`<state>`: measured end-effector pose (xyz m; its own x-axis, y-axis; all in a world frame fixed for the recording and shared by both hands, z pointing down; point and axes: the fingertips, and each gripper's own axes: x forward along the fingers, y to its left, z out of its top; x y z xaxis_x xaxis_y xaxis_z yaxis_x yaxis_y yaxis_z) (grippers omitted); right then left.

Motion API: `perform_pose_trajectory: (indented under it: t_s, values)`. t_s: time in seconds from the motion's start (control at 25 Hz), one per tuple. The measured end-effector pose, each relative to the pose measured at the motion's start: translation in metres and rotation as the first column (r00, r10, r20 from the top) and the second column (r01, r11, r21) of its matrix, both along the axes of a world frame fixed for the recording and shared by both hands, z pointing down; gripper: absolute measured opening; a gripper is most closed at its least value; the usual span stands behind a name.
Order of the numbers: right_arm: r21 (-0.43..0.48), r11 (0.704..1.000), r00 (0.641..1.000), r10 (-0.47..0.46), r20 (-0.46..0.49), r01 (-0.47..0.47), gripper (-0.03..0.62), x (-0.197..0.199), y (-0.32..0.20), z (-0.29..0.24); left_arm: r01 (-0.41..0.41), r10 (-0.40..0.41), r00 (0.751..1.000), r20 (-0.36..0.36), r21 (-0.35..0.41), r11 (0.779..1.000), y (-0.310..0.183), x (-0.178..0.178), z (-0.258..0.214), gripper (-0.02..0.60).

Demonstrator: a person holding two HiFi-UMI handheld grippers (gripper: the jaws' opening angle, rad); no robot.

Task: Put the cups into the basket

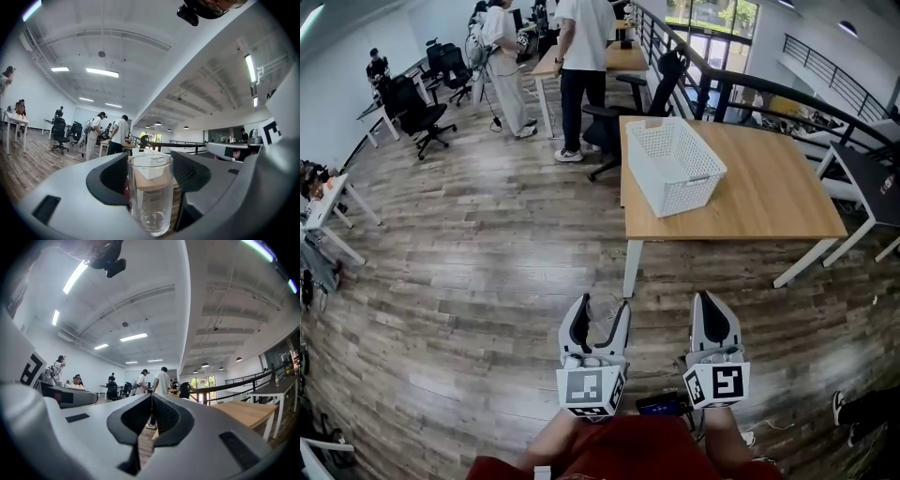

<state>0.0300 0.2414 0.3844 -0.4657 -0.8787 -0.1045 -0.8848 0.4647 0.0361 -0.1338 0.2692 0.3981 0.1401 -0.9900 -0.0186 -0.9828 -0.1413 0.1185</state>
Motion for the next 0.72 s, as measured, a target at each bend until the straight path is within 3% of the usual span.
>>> perform_pose_trajectory:
  t_s: [0.72]
  values:
    - [0.018, 0.996, 0.996, 0.086, -0.016, -0.086, 0.012, -0.041, -0.059, -0.007, -0.095, 0.095, 0.995, -0.004, 0.004, 0.995, -0.072, -0.038, -0.004, 0.29]
